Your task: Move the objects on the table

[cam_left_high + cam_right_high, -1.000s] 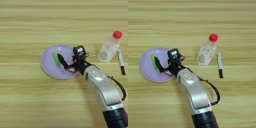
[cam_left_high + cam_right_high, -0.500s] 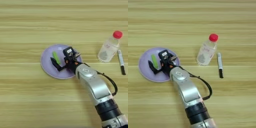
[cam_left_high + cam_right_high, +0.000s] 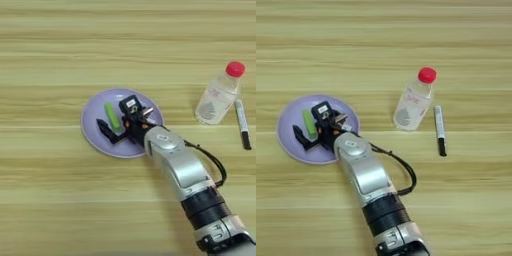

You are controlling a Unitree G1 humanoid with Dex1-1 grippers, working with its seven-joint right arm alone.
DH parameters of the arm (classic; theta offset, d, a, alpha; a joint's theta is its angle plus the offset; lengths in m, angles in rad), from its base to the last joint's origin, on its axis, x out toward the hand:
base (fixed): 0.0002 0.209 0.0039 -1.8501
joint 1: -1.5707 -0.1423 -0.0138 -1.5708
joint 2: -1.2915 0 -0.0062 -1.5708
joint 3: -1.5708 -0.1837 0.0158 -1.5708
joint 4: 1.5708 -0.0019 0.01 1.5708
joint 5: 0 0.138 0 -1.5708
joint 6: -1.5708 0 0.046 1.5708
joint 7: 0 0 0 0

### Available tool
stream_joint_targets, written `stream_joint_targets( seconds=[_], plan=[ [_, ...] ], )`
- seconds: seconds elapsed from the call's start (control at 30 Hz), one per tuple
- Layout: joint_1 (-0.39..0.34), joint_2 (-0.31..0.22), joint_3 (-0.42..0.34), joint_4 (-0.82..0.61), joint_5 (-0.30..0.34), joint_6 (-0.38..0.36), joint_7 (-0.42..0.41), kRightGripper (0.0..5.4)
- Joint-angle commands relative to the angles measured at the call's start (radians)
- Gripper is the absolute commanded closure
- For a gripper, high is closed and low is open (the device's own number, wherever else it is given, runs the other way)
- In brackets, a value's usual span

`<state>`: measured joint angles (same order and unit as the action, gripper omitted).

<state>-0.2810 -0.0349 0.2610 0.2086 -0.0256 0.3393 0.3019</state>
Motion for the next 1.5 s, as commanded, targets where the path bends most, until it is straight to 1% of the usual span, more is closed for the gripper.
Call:
stream_joint_targets(
  seconds=[0.03,0.2,0.4,0.47,0.5,0.53,0.6,0.67,0.73,0.8,0.87,0.9,1.03,1.1,1.13,1.3,1.37,1.43,1.47,1.5],
  plan=[
    [-0.079,-0.005,-0.007,0.007,-0.027,-0.038,-0.019,0.03],
    [-0.082,0.001,-0.015,0.025,-0.021,-0.032,-0.01,0.03],
    [-0.085,0.005,-0.015,0.036,-0.022,-0.028,-0.007,0.62],
    [-0.084,0.009,-0.019,0.038,-0.013,-0.015,0.002,0.98],
    [-0.083,0.011,-0.021,0.039,-0.006,-0.007,0.008,1.02],
    [-0.082,0.015,-0.023,0.039,0.0,0.001,0.014,1.22],
    [-0.08,0.021,-0.029,0.039,0.011,0.019,0.025,1.4],
    [-0.08,0.022,-0.031,0.039,0.011,0.026,0.026,1.72],
    [-0.082,0.019,-0.03,0.04,0.006,0.029,0.026,1.88],
    [-0.082,0.017,-0.028,0.04,0.002,0.033,0.028,2.19],
    [-0.082,0.016,-0.027,0.039,0.0,0.035,0.029,2.34],
    [-0.082,0.015,-0.027,0.038,-0.001,0.036,0.03,2.56],
    [-0.082,0.014,-0.025,0.036,-0.002,0.037,0.033,3.07],
    [-0.082,0.014,-0.025,0.036,-0.002,0.037,0.033,3.2],
    [-0.082,0.014,-0.025,0.036,-0.003,0.037,0.033,3.39],
    [-0.085,0.015,-0.024,0.039,-0.002,0.036,0.034,3.9],
    [-0.086,0.015,-0.025,0.042,-0.002,0.035,0.033,4.0],
    [-0.086,0.016,-0.024,0.041,-0.002,0.037,0.033,4.32],
    [-0.084,0.016,-0.024,0.037,-0.001,0.038,0.034,4.38],
    [-0.083,0.016,-0.024,0.033,-0.001,0.04,0.035,4.61]
  ],
)
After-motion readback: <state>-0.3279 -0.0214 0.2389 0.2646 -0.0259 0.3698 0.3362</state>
